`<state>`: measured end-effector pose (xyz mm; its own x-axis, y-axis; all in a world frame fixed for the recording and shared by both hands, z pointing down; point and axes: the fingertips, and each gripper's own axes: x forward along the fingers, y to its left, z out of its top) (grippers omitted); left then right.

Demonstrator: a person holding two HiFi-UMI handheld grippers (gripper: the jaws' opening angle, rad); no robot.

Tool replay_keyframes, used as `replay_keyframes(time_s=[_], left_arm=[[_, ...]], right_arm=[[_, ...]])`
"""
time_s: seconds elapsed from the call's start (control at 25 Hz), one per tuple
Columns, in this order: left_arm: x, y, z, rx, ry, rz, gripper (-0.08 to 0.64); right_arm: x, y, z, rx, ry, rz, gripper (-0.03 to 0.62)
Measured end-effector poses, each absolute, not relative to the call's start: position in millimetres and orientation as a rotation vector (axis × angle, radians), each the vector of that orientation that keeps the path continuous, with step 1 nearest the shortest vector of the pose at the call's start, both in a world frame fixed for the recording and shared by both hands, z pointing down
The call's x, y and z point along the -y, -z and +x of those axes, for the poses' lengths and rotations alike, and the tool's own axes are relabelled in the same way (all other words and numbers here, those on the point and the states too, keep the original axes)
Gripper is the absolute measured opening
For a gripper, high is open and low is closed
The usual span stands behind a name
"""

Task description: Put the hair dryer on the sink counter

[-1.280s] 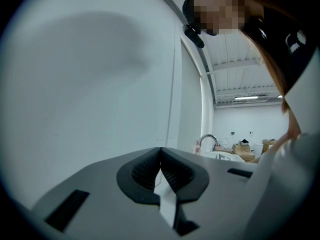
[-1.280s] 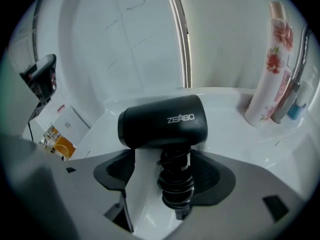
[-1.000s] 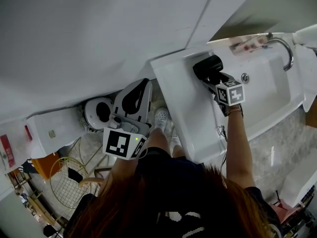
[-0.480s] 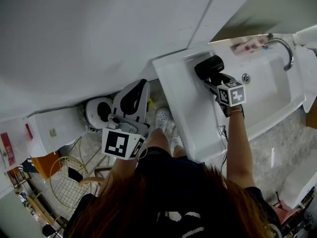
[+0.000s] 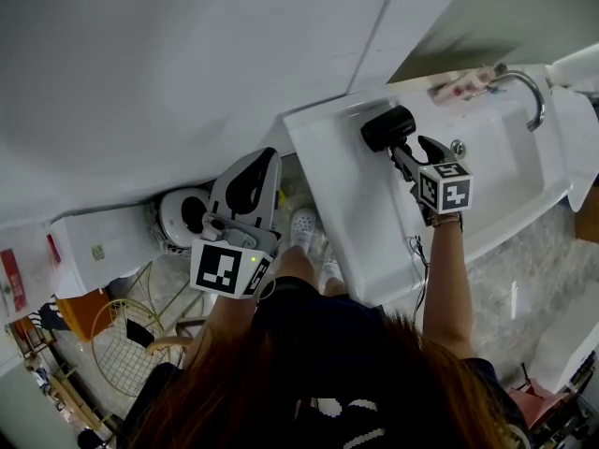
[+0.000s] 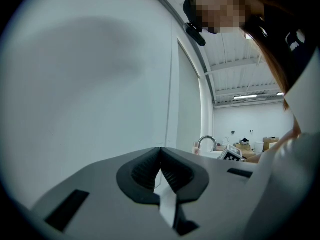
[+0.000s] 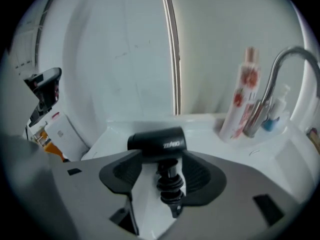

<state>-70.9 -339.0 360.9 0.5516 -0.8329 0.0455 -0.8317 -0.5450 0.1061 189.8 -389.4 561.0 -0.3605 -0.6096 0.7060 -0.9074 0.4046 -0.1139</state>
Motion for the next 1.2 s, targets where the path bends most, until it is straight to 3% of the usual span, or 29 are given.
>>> replay_keyframes(time_s=[0.16,0.28,0.64,1.2], left_arm=[[337,-354,-67,1.44,0.022,2.68,0.018],[336,-346,-64,1.447,0.033,2.695,0.018],[322,-316,-59,1.495,0.07,2.734,0.018],[297,-282,-58,1.554,0.131,2.771,0.018]], right_arm=[[397,-487,201,2.184,-0.49,1.53,0.079],[395,-428,207,2.274,-0.377,1.672,0.017],[350,-304,209,2.499,-0.167,1.871,0.015],[306,-253,198,2.544,0.005,1.922,0.015]])
